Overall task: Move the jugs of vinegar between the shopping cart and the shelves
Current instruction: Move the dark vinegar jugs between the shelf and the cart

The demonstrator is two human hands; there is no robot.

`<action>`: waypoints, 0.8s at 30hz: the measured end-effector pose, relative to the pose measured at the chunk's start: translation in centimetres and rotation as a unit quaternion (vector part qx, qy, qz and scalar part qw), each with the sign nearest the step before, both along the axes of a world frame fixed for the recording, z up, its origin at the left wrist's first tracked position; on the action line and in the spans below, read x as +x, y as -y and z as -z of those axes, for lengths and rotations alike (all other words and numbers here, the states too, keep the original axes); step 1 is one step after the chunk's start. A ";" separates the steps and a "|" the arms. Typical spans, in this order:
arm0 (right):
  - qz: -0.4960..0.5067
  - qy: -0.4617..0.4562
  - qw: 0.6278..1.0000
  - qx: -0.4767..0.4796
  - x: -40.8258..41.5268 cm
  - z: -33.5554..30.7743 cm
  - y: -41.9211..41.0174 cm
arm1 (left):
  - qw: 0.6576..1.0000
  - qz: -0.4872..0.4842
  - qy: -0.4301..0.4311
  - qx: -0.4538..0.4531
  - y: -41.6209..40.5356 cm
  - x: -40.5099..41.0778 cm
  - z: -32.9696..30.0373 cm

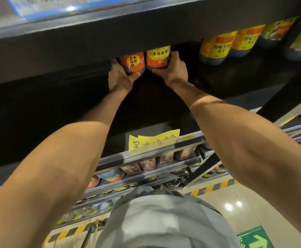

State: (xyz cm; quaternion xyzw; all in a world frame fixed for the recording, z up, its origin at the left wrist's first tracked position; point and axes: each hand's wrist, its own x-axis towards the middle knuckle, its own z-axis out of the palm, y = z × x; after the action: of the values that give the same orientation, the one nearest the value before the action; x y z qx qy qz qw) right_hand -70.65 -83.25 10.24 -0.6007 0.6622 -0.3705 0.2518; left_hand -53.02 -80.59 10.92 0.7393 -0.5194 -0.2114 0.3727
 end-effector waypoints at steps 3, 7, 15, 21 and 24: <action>0.006 -0.008 1.000 0.004 0.3 0.2 0.7 | 1.000 0.002 0.011 -0.002 0.6 0.5 0.3; 0.009 -0.001 1.000 -0.011 0.3 0.6 0.8 | 1.000 0.015 0.006 0.001 0.9 0.9 0.6; 0.025 0.002 0.999 -0.020 0.6 0.9 0.2 | 1.000 0.019 -0.005 -0.001 1.3 1.1 1.4; 0.026 -0.004 1.000 -0.014 0.7 1.0 0.2 | 1.000 0.025 0.000 0.008 1.5 1.2 1.2; 0.018 -0.004 1.000 -0.004 0.7 1.0 0.1 | 0.999 0.030 -0.013 0.013 1.4 1.4 1.2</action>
State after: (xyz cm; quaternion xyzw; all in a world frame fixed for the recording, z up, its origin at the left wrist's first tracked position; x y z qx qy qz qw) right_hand -69.94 -83.34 9.26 -0.5911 0.6722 -0.3756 0.2403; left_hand -51.65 -82.02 9.75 0.7253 -0.5340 -0.2389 0.3630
